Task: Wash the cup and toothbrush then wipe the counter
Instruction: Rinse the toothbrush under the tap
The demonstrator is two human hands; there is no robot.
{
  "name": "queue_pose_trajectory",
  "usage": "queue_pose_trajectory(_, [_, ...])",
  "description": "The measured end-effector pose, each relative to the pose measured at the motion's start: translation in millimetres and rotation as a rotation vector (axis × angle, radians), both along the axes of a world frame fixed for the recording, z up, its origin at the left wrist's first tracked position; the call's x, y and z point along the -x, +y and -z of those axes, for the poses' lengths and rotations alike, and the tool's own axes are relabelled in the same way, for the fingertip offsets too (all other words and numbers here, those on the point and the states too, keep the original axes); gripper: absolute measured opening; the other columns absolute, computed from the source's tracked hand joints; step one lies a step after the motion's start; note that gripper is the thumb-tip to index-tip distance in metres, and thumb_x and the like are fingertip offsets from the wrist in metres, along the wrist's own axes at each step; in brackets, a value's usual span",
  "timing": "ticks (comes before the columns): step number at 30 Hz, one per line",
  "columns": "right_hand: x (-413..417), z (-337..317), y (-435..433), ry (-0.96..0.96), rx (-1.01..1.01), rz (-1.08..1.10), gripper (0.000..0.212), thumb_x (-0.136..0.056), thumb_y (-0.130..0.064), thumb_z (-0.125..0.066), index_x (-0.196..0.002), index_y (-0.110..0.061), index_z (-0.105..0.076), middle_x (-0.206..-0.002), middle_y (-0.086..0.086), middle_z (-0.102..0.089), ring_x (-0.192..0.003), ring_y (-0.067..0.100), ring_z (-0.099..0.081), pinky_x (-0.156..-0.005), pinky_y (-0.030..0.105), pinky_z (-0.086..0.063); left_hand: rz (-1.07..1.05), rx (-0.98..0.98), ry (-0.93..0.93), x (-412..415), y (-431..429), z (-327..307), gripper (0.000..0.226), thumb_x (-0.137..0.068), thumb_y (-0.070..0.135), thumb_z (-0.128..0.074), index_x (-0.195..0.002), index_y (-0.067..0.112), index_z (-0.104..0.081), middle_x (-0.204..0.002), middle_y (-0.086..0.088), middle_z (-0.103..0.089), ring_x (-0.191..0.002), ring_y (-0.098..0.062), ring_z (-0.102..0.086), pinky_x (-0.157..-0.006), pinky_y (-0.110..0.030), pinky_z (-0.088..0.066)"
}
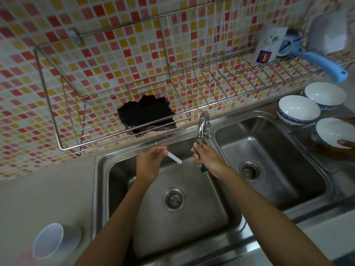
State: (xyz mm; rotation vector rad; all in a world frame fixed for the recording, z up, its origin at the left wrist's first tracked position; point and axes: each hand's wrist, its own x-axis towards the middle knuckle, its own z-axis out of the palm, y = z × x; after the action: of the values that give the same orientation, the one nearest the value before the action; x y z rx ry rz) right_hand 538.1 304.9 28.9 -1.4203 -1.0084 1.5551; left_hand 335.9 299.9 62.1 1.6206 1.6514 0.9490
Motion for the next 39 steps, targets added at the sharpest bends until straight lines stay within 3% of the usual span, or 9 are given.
queue_pose_trajectory(8, [2.6, -2.3, 6.3, -0.060, -0.039, 0.035, 0.036, -0.104, -0.035, -0.034, -0.074, -0.016, -0.041, -0.052, -0.008, -0.037, -0.040, 0.005, -0.032, -0.044, 0.023, -0.024, -0.006, 0.012, -0.026, 6.5, -4.2, 6.4, 0.018, -0.086, 0.009, -0.068, -0.103, 0.011, -0.072, -0.097, 0.000, -0.073, -0.090, -0.004, -0.067, -0.086, -0.014, -0.050])
queue_pose_trajectory(15, [-7.5, -0.7, 24.5, -0.163, -0.049, 0.203, 0.037, -0.104, -0.026, -0.034, -0.071, -0.017, -0.049, -0.056, -0.002, -0.045, -0.048, 0.010, -0.043, -0.047, 0.023, -0.037, -0.019, 0.028, -0.019, 11.2, -3.5, 9.4, 0.017, -0.086, 0.011, -0.069, -0.102, 0.013, -0.073, -0.095, 0.003, -0.073, -0.087, 0.001, -0.066, -0.080, -0.006, -0.048])
queue_pose_trajectory(17, [-15.2, -1.6, 33.8, -0.241, -0.039, 0.221, 0.034, -0.103, -0.028, -0.035, -0.082, -0.012, -0.057, -0.059, 0.000, -0.054, -0.047, 0.008, -0.047, -0.046, 0.019, -0.039, -0.032, 0.038, -0.029, 12.8, -4.4, 9.7, 0.016, -0.085, 0.011, -0.070, -0.101, 0.014, -0.073, -0.095, 0.003, -0.073, -0.087, -0.001, -0.066, -0.081, -0.008, -0.048])
queue_pose_trajectory(20, [-26.6, 7.3, 48.0, -0.353, -0.003, 0.154, 0.036, -0.103, -0.031, -0.034, -0.107, -0.004, -0.058, -0.084, 0.019, -0.064, -0.056, 0.014, -0.053, -0.049, 0.022, -0.043, -0.039, 0.054, -0.044, 15.5, -5.8, 8.6, 0.015, -0.085, 0.011, -0.070, -0.100, 0.012, -0.073, -0.095, 0.001, -0.074, -0.087, -0.003, -0.067, -0.080, -0.007, -0.049])
queue_pose_trajectory(24, [-34.0, 10.0, 55.9, -0.288, -0.001, 0.170, 0.035, -0.104, -0.031, -0.034, -0.122, -0.008, -0.054, -0.103, 0.019, -0.062, -0.046, 0.001, -0.058, -0.046, 0.023, -0.042, -0.054, 0.059, -0.039, 22.1, -10.1, 7.5, 0.008, -0.086, 0.017, -0.069, -0.094, 0.016, -0.071, -0.091, 0.003, -0.074, -0.083, -0.004, -0.068, -0.078, -0.011, -0.050])
queue_pose_trajectory(27, [-34.0, 12.1, 57.7, -0.282, -0.016, 0.210, 0.030, -0.104, -0.031, -0.034, -0.111, -0.012, -0.056, -0.102, 0.015, -0.061, -0.049, 0.000, -0.060, -0.047, 0.023, -0.041, -0.114, 0.064, -0.019, 31.6, -16.2, 5.4, 0.009, -0.089, 0.027, -0.066, -0.088, 0.019, -0.065, -0.080, 0.003, -0.071, -0.076, -0.012, -0.067, -0.072, -0.025, -0.053])
queue_pose_trajectory(31, [-16.8, 24.5, 36.2, -0.685, -0.050, 0.225, 0.042, -0.103, -0.032, -0.028, -0.101, -0.008, -0.061, -0.096, 0.018, -0.065, -0.091, 0.036, -0.065, -0.073, 0.034, -0.047, -0.170, 0.061, 0.074, 51.3, -30.1, 5.3, 0.018, -0.091, 0.033, -0.062, -0.085, 0.016, -0.059, -0.073, 0.004, -0.067, -0.070, -0.010, -0.064, -0.066, -0.024, -0.047])
queue_pose_trajectory(34, [11.0, 39.1, 7.7, -0.817, -0.015, -0.115, 0.049, -0.101, -0.040, -0.026, -0.094, -0.007, -0.062, -0.095, 0.021, -0.068, -0.089, 0.037, -0.067, -0.083, 0.040, -0.051, -0.196, 0.050, 0.070, 60.5, -44.0, 4.0, 0.019, -0.090, 0.032, -0.064, -0.086, 0.014, -0.060, -0.076, -0.002, -0.068, -0.074, -0.014, -0.064, -0.065, -0.025, -0.048])
queue_pose_trajectory(39, [32.8, -17.8, -9.1, -0.696, -0.287, 0.128, 0.041, -0.102, -0.037, -0.032, -0.085, -0.011, -0.058, -0.079, 0.013, -0.066, -0.073, 0.029, -0.063, -0.070, 0.037, -0.050, -0.169, -0.091, 0.061, 64.6, -68.9, -21.6, 0.014, -0.090, 0.029, -0.064, -0.089, 0.016, -0.060, -0.076, 0.003, -0.068, -0.072, -0.014, -0.066, -0.067, -0.035, -0.056])
